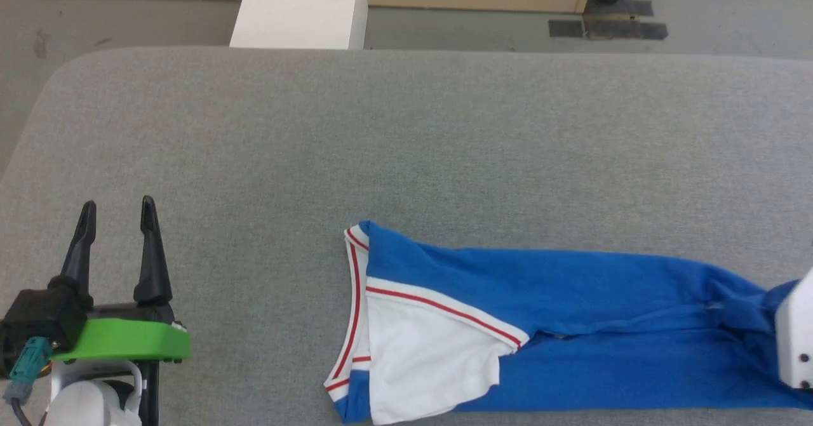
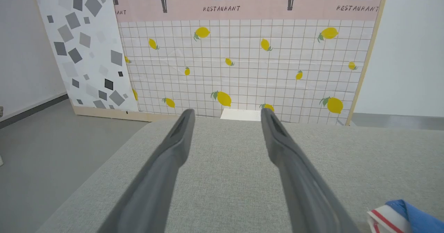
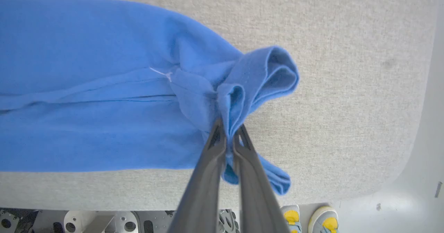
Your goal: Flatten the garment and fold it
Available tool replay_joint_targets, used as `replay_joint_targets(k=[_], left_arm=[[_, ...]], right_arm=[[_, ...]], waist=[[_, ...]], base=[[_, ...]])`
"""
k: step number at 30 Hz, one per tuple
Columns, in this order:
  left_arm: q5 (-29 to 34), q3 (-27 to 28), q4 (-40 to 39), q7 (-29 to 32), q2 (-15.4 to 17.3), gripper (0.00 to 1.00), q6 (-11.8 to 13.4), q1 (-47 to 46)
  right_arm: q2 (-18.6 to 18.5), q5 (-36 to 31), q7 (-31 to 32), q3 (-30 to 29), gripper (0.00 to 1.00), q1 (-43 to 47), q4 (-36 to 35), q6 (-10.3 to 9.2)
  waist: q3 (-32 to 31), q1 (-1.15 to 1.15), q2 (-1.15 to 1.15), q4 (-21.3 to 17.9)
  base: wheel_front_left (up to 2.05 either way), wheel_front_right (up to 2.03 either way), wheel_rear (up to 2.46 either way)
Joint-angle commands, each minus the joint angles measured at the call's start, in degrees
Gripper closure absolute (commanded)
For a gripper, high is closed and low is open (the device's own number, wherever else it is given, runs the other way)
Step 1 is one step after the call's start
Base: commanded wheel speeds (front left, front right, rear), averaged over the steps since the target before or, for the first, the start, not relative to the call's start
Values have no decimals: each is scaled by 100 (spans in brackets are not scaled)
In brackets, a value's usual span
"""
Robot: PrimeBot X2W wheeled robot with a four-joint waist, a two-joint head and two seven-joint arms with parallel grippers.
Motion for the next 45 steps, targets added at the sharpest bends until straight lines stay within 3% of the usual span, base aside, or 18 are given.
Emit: replay_joint_targets(k=[1,6,11,27,40,41,42,43,45], left_arm=[[53,23,10,-26,-48,0,-24,66],[86,78,-32,-26,-160,0,-51,180],[85,132,-46,-26,-229,0,-98,222],[124,231,50,-26,-366,0,-211,201],[163,233,137,-26,-428,0,-261,74],[167,235,144,-26,-432,0,-263,69],[170,235,151,-26,-434,0,-266,65],[173,237,157,-26,-437,0,-268,60],[180,244,167,-26,-430,0,-272,63]], right_arm=[[8,123,60,112,100,70,-156,-11],[46,504,158,858,100,103,-687,-11],[283,717,-80,1714,100,-196,-627,-11],[1355,1086,-1531,3769,100,-1613,1425,-11],[1544,1735,-2789,4858,100,-2503,3103,-11],[1544,1768,-2908,4948,89,-2551,3234,-11],[1545,1811,-3012,5012,38,-2584,3313,-11],[1545,1925,-3164,5073,0,-2612,3371,-11],[1545,2178,-3362,5250,0,-2690,3392,-11]], waist=[[-158,0,0,-94],[-243,0,0,-118],[-240,0,0,-16],[-42,0,0,587],[91,0,0,733],[93,0,0,728],[92,0,0,723],[85,0,0,711],[74,0,0,669]], base=[[0,0,0],[0,0,0],[0,0,0],[0,0,0],[0,0,0],[0,0,0],[0,0,0],[0,0,0],[0,0,0]])
